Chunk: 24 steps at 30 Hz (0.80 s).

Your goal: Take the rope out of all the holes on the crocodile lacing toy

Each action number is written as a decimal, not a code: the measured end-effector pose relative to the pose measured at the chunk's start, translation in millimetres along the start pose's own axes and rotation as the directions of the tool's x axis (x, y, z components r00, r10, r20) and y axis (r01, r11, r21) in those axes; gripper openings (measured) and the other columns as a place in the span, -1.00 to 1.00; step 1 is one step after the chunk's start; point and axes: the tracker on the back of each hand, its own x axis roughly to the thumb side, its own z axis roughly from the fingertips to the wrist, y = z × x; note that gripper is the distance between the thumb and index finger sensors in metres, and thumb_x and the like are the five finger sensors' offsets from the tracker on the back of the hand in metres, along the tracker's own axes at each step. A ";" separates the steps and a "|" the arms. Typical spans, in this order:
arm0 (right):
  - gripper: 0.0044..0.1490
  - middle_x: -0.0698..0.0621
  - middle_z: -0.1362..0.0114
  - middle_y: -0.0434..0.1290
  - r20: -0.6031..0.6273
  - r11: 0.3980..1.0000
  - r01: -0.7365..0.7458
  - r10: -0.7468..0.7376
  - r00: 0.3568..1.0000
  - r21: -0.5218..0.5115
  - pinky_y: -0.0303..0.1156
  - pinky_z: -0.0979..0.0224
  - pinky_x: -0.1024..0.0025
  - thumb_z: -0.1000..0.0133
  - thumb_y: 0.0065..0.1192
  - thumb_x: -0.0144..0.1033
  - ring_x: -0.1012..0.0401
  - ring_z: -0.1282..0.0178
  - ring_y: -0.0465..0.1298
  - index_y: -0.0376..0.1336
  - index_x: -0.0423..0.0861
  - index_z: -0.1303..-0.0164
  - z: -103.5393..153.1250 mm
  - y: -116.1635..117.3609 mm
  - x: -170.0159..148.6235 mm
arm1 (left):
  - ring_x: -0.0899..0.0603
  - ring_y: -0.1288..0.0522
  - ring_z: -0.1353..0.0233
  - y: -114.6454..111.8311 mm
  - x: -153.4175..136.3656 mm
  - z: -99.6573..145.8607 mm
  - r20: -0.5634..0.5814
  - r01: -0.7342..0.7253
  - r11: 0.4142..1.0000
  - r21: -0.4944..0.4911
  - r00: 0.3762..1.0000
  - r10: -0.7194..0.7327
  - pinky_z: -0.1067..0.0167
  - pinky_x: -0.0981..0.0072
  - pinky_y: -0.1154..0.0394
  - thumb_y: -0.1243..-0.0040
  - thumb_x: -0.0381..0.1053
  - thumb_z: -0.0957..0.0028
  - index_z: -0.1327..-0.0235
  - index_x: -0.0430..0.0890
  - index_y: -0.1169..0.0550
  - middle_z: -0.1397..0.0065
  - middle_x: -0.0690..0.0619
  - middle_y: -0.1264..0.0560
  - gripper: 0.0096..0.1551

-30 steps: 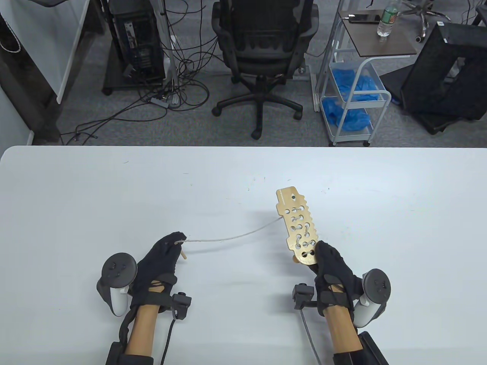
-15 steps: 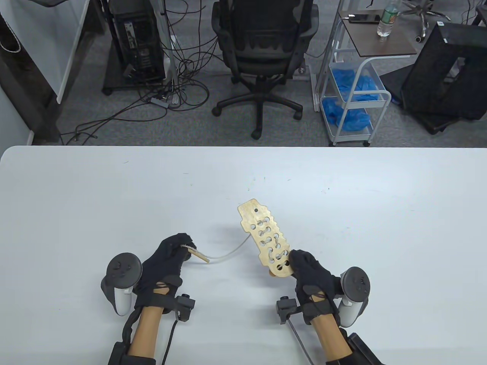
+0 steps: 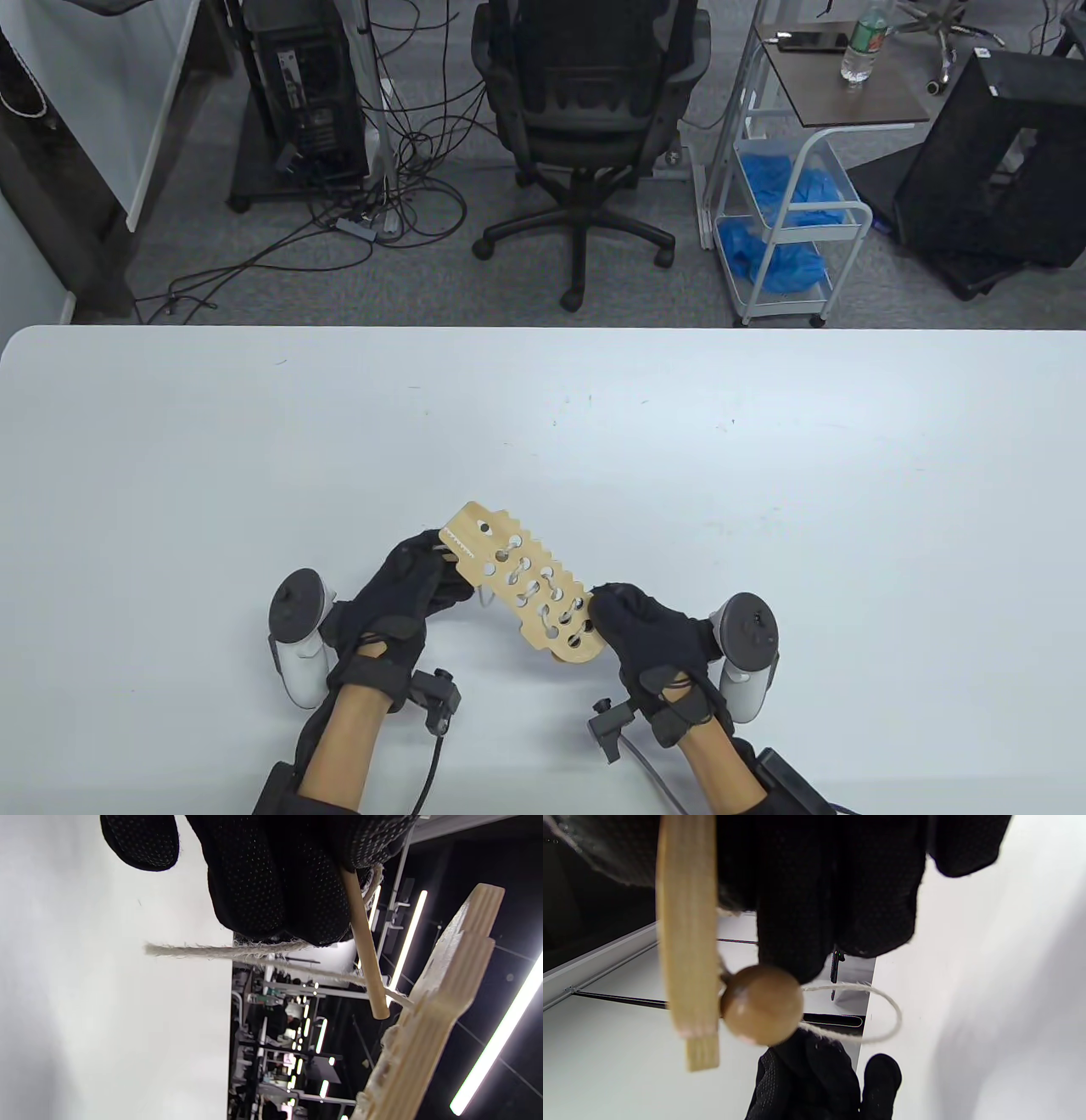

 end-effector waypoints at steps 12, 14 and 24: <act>-0.44 -0.17 0.12 0.72 0.006 1.000 0.019 -0.019 1.000 0.024 0.31 -0.27 -0.39 0.06 0.34 0.00 -0.10 -0.03 0.66 0.47 -0.21 0.13 0.0 2.5 2.8 | 0.00 -0.62 -0.21 -2.4 0.0 -1.1 0.001 -0.039 0.998 -0.048 0.999 0.039 -0.41 -0.28 -0.37 -0.02 0.05 -0.14 -0.35 0.18 -0.47 -0.20 0.18 -0.68 -0.52; -0.44 -0.17 0.12 0.72 0.010 0.999 0.016 -0.016 1.000 0.036 0.31 -0.27 -0.39 0.06 0.33 0.00 -0.10 -0.03 0.66 0.47 -0.21 0.13 -0.2 3.3 3.3 | 0.00 -0.62 -0.21 -3.9 0.5 -1.5 0.002 -0.036 0.997 -0.067 0.999 0.037 -0.41 -0.28 -0.36 -0.07 -0.04 -0.14 -0.35 0.18 -0.47 -0.20 0.19 -0.68 -0.52; -0.44 -0.17 0.12 0.71 0.014 0.998 0.009 -0.010 1.000 0.065 0.31 -0.27 -0.39 0.05 0.33 0.00 -0.10 -0.03 0.66 0.47 -0.21 0.13 -0.5 5.5 4.5 | -0.02 -0.61 -0.24 -8.8 0.7 -2.0 -0.004 -0.004 0.994 -0.112 1.000 0.003 -0.41 -0.31 -0.35 -0.05 0.06 -0.16 -0.38 0.20 -0.49 -0.24 0.17 -0.67 -0.52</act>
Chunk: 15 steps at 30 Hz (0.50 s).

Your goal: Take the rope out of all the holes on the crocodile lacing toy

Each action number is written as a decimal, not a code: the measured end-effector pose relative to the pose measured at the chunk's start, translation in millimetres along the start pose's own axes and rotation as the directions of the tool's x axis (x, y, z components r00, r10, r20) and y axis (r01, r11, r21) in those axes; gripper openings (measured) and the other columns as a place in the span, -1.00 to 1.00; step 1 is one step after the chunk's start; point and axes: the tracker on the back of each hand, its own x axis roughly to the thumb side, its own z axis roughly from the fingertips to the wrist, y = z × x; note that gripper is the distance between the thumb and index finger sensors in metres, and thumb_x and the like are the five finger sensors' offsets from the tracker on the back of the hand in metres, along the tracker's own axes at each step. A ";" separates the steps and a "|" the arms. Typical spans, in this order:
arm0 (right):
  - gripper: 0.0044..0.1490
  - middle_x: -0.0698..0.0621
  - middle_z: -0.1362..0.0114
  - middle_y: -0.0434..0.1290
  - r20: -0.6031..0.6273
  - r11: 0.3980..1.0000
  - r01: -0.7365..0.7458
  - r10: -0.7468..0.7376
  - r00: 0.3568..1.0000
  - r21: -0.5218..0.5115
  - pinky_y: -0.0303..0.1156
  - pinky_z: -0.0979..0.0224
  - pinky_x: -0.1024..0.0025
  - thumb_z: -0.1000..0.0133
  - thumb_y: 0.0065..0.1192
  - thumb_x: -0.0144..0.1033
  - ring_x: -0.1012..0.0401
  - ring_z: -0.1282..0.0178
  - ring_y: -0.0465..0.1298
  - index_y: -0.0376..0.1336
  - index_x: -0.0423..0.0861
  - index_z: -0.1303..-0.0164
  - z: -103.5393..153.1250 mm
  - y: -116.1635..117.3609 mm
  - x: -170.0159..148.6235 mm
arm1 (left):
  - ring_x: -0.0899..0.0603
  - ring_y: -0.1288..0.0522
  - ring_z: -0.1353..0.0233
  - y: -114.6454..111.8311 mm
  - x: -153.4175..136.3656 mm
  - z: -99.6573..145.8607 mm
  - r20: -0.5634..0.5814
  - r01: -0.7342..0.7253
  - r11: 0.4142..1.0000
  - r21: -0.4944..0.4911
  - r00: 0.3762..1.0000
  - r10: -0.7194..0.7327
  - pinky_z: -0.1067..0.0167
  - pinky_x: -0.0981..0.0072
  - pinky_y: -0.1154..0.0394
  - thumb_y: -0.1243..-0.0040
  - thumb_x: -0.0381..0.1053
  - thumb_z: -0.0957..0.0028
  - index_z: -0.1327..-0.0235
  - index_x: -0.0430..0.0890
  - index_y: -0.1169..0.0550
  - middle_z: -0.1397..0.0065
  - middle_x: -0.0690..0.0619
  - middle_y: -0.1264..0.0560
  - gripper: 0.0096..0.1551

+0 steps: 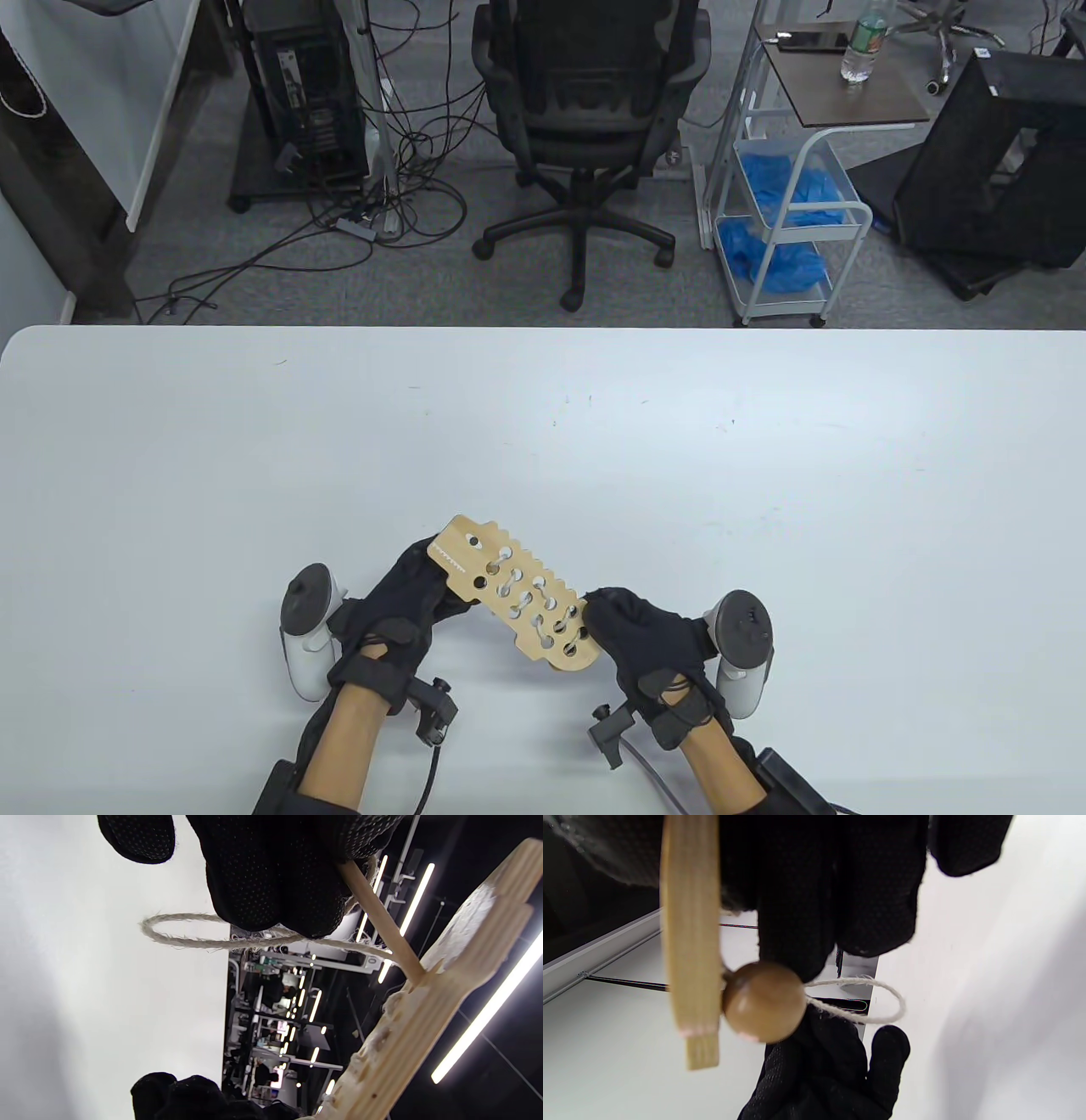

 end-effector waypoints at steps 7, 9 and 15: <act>-0.44 -0.18 0.13 0.71 -0.020 0.997 -0.082 0.082 0.996 0.003 0.31 -0.26 -0.39 0.05 0.34 -0.01 -0.11 -0.02 0.66 0.47 -0.23 0.14 -0.1 0.7 -1.0 | -0.09 -0.51 -0.38 -10.1 5.1 1.3 0.025 0.062 0.998 -0.013 0.998 -0.061 -0.44 -0.36 -0.29 -0.21 0.04 -0.13 -0.36 0.26 -0.54 -0.40 0.11 -0.57 -0.51; -0.45 -0.17 0.13 0.72 -0.025 0.996 -0.084 0.084 0.996 -0.004 0.31 -0.26 -0.39 0.05 0.33 -0.01 -0.11 -0.02 0.66 0.47 -0.22 0.14 -0.3 -1.0 -1.6 | -0.07 -0.51 -0.39 -13.6 5.3 0.9 0.045 0.029 0.999 -0.041 0.999 -0.028 -0.45 -0.35 -0.28 -0.21 0.02 -0.14 -0.37 0.26 -0.53 -0.41 0.13 -0.56 -0.51; -0.44 -0.17 0.11 0.71 -0.039 0.997 -0.044 0.041 0.998 -0.065 0.31 -0.27 -0.38 0.07 0.34 -0.01 -0.10 -0.03 0.65 0.46 -0.21 0.12 -0.9 -9.9 -1.3 | -0.14 -0.38 -0.56 -26.1 7.8 -1.4 0.119 -0.109 0.977 -0.182 0.984 0.132 -0.48 -0.41 -0.21 -0.05 -0.02 -0.20 -0.60 0.16 -0.35 -0.62 0.07 -0.42 -0.37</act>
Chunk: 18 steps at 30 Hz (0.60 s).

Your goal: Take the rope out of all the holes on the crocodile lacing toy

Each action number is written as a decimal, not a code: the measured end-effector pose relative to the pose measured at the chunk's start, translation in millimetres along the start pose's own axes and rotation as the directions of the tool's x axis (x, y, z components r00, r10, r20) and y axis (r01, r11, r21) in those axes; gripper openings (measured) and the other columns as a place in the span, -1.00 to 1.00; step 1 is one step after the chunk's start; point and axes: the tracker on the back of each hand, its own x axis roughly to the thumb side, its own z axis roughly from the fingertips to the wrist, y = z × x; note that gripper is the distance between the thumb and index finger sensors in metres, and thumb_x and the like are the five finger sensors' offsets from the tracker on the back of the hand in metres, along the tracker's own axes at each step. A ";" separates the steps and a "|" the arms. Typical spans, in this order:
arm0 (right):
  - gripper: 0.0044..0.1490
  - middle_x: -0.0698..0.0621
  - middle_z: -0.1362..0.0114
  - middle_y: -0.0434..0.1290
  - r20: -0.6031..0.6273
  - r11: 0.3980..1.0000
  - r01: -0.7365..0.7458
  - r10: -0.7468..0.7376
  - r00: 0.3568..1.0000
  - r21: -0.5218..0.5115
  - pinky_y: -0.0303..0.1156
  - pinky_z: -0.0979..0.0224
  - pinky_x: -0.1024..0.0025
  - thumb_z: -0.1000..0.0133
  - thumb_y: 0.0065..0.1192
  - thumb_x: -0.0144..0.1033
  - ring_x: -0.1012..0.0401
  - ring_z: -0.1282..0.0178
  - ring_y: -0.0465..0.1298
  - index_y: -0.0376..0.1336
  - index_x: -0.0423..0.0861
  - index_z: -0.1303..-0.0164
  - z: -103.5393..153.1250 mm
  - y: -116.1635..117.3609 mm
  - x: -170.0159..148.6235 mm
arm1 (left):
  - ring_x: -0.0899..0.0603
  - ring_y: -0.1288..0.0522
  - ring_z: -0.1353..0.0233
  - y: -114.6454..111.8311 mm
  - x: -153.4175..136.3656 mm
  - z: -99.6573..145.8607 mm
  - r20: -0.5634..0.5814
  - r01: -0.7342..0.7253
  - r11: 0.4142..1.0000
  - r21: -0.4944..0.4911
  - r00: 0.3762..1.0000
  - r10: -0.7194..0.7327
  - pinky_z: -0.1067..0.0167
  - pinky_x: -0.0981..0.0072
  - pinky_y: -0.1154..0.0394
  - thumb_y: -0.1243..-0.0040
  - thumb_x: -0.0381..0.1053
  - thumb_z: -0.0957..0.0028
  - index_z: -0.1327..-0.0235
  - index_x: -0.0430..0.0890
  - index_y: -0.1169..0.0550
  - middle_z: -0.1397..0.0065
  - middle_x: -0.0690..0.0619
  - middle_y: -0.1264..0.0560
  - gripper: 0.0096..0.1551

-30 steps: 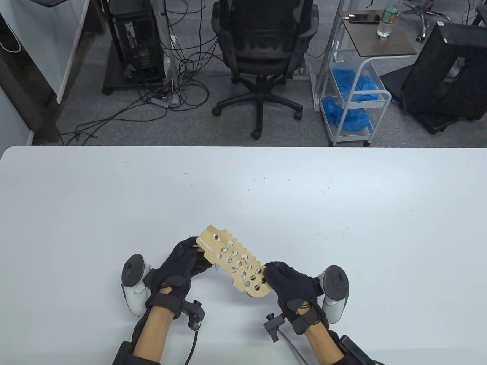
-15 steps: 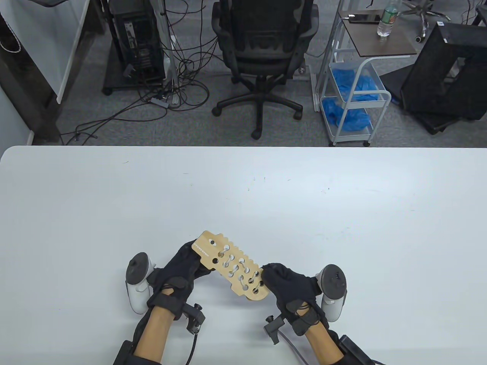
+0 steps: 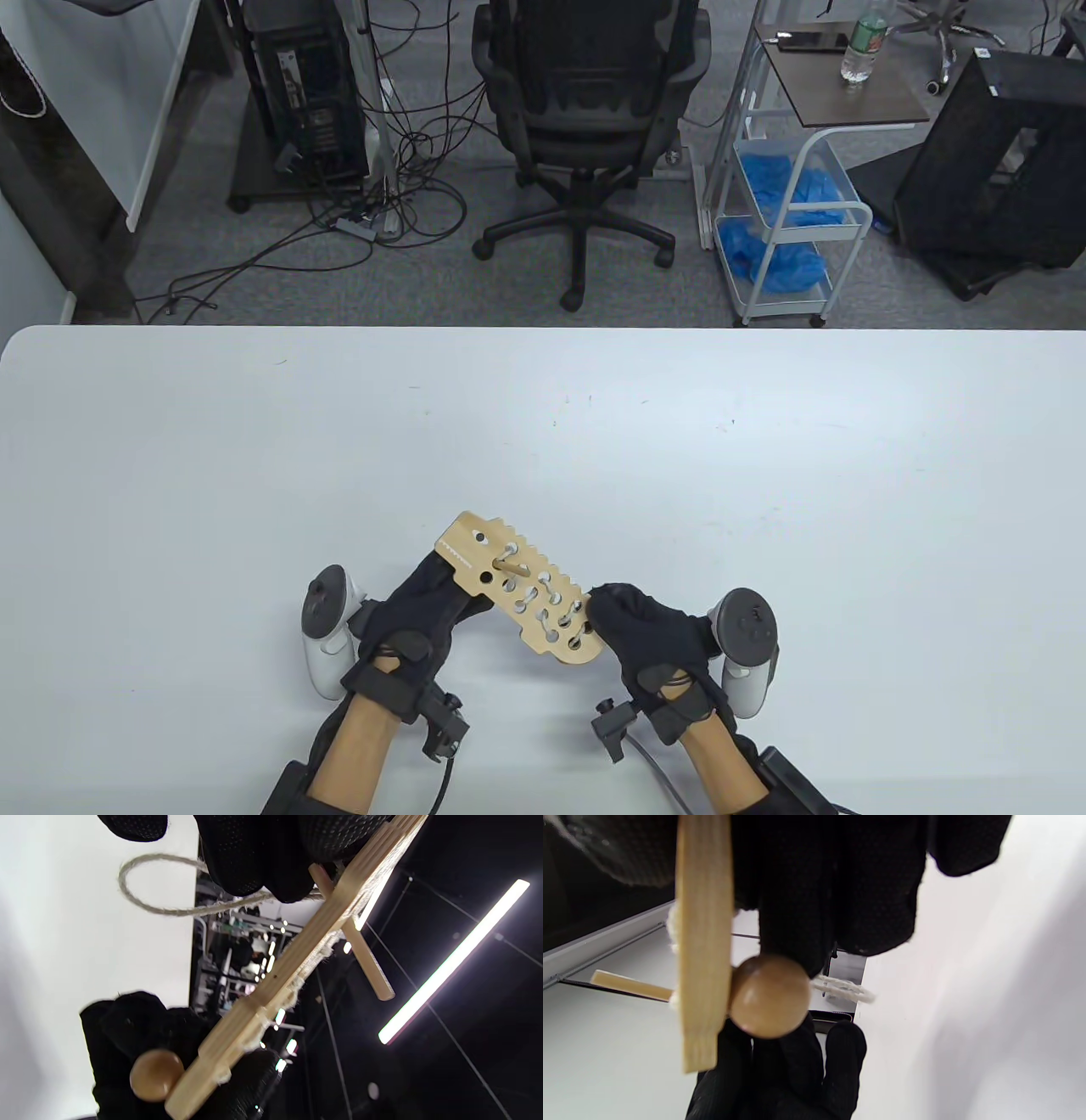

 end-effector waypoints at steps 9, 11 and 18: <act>-0.43 -0.18 0.03 0.68 0.085 0.985 -0.164 0.168 0.982 -0.048 0.28 -0.31 -0.40 0.10 0.35 -0.05 -0.12 -0.09 0.63 0.43 -0.19 0.07 -0.1 -5.0 10.1 | -0.13 -0.35 -0.62 -7.8 -3.7 0.3 0.025 -0.010 1.000 -0.008 1.000 0.010 -0.50 -0.39 -0.21 -0.05 0.22 -0.21 -0.74 0.14 0.07 -0.63 0.18 -0.44 -0.08; -0.42 -0.15 0.00 0.67 0.155 0.964 -0.261 0.266 0.951 -0.052 0.29 -0.33 -0.38 0.11 0.32 -0.03 -0.09 -0.09 0.64 0.41 -0.16 0.04 0.3 -3.1 17.5 | -0.06 -0.44 -0.55 -7.9 -2.9 0.3 0.049 -0.034 0.999 -0.007 0.998 0.034 -0.49 -0.33 -0.27 -0.08 0.22 -0.19 -0.73 0.15 0.02 -0.54 0.23 -0.52 -0.09; -0.44 -0.16 0.00 0.67 0.270 0.927 -0.337 0.371 0.888 -0.164 0.29 -0.35 -0.37 0.13 0.35 -0.05 -0.09 -0.10 0.64 0.42 -0.15 0.05 5.6 -7.0 31.0 | -0.08 -0.43 -0.56 -12.5 -3.8 -0.5 0.033 -0.088 0.996 -0.032 0.996 0.089 -0.49 -0.36 -0.26 -0.04 0.21 -0.20 -0.73 0.11 0.02 -0.55 0.21 -0.52 -0.11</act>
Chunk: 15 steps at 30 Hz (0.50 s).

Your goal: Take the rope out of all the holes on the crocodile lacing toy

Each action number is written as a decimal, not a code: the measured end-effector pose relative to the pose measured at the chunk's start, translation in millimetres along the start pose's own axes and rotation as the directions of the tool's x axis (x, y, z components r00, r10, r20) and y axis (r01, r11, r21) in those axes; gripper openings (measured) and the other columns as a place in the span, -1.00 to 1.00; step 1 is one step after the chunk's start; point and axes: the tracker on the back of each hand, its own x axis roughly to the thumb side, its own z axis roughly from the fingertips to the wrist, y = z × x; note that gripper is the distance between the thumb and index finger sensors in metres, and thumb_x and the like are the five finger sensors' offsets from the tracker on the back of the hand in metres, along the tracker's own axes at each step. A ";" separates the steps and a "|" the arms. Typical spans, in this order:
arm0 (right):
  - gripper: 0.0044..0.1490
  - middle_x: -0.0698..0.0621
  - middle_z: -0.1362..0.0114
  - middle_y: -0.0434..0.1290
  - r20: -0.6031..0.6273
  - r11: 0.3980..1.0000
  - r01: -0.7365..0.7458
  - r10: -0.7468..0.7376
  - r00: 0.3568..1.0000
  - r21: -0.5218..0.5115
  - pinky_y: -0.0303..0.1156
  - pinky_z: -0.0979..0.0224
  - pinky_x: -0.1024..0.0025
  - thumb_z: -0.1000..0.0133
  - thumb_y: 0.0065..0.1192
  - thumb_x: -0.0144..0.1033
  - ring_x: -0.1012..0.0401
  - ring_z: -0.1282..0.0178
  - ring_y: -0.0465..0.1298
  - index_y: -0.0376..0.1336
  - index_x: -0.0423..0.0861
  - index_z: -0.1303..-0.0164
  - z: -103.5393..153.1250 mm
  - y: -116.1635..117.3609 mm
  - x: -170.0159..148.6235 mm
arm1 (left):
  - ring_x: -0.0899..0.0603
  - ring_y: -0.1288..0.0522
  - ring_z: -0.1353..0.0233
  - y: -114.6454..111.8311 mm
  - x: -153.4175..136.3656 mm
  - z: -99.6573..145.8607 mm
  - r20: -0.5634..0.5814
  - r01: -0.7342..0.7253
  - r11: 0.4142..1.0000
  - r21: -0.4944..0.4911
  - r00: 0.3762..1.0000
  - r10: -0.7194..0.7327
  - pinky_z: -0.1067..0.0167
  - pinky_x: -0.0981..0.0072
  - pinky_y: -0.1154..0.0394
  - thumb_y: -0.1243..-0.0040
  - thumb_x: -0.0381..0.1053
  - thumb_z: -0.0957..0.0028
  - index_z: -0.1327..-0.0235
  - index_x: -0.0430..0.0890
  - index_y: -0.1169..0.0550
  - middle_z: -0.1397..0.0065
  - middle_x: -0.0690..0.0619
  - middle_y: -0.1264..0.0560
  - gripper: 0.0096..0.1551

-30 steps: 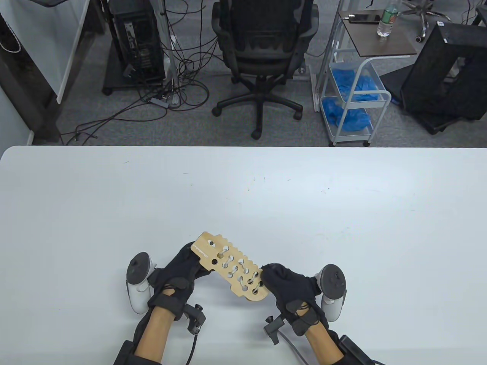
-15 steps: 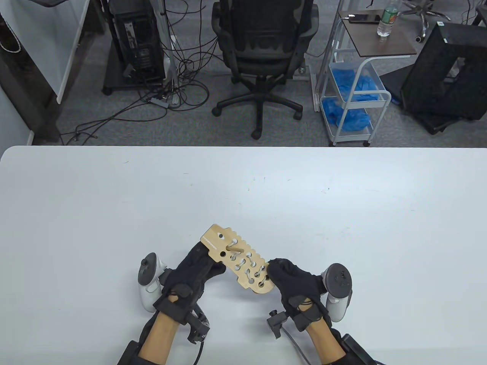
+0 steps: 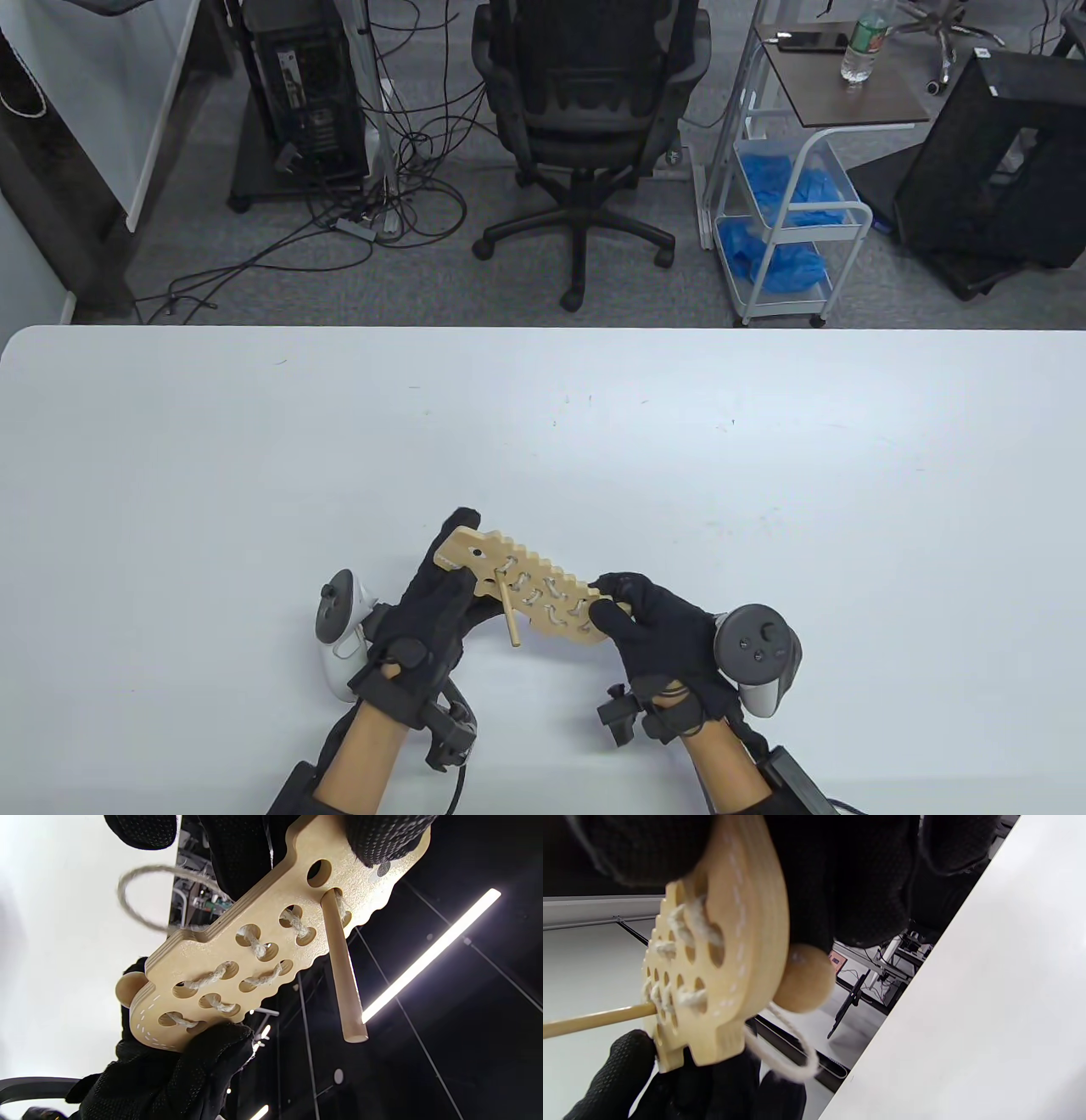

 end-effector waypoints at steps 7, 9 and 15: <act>-0.45 -0.15 0.01 0.68 0.048 0.988 -0.131 0.135 0.990 -0.085 0.31 -0.35 -0.36 0.13 0.36 -0.05 -0.08 -0.08 0.65 0.43 -0.15 0.07 0.4 -9.4 3.8 | -0.20 -0.34 -0.59 0.9 -4.0 2.6 -0.150 0.207 0.978 0.035 0.968 -0.200 -0.46 -0.43 -0.19 0.04 0.40 -0.18 -0.75 0.02 0.10 -0.65 0.01 -0.37 0.02; -0.45 -0.15 0.01 0.68 0.049 0.980 -0.153 0.160 0.986 -0.126 0.31 -0.35 -0.35 0.14 0.36 -0.05 -0.07 -0.08 0.65 0.43 -0.14 0.07 1.0 -13.3 5.6 | -0.21 -0.36 -0.56 0.5 -4.9 4.0 -0.187 0.237 0.970 0.052 0.957 -0.223 -0.46 -0.42 -0.21 0.06 0.42 -0.18 -0.74 -0.01 0.07 -0.62 -0.01 -0.40 0.02; -0.45 -0.16 0.02 0.68 0.083 0.961 -0.221 0.237 0.968 -0.168 0.31 -0.35 -0.36 0.14 0.37 -0.06 -0.08 -0.07 0.65 0.44 -0.15 0.07 0.9 -19.8 8.2 | -0.17 -0.59 -0.32 4.3 -0.1 6.9 -0.245 0.389 0.909 0.149 0.905 -0.347 -0.38 -0.35 -0.34 0.02 0.36 -0.17 -0.49 -0.03 -0.44 -0.31 0.03 -0.67 -0.26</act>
